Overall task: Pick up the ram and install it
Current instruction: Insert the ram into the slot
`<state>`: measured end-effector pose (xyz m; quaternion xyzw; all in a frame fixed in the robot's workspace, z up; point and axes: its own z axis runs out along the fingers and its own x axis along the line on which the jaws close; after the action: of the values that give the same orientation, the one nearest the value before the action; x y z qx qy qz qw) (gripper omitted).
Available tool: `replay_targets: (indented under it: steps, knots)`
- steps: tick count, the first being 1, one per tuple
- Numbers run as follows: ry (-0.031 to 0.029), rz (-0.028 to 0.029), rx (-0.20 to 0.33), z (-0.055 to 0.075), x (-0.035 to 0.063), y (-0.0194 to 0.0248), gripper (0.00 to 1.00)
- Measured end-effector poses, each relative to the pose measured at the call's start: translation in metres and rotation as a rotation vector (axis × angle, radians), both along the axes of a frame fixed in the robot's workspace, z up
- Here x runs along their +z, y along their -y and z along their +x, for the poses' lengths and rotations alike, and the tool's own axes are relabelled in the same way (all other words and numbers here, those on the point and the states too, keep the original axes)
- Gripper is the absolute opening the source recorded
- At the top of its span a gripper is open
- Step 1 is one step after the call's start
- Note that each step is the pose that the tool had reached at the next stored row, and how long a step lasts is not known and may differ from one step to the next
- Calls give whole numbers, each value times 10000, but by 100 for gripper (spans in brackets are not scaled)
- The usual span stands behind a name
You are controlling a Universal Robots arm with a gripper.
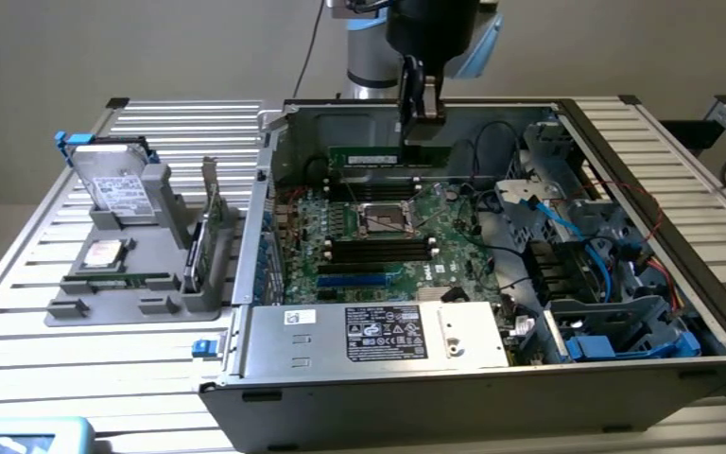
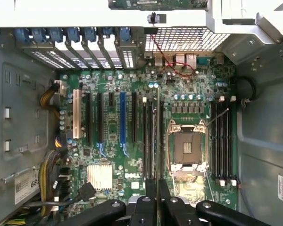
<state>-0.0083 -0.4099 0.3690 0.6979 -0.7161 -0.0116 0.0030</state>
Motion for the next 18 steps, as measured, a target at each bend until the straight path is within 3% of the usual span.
replay_targets:
  steps: [13,18]
  knots:
    - [0,0,0,0,-237,-25,14]
    - [-1,-7,8,0,-326,-70,14]
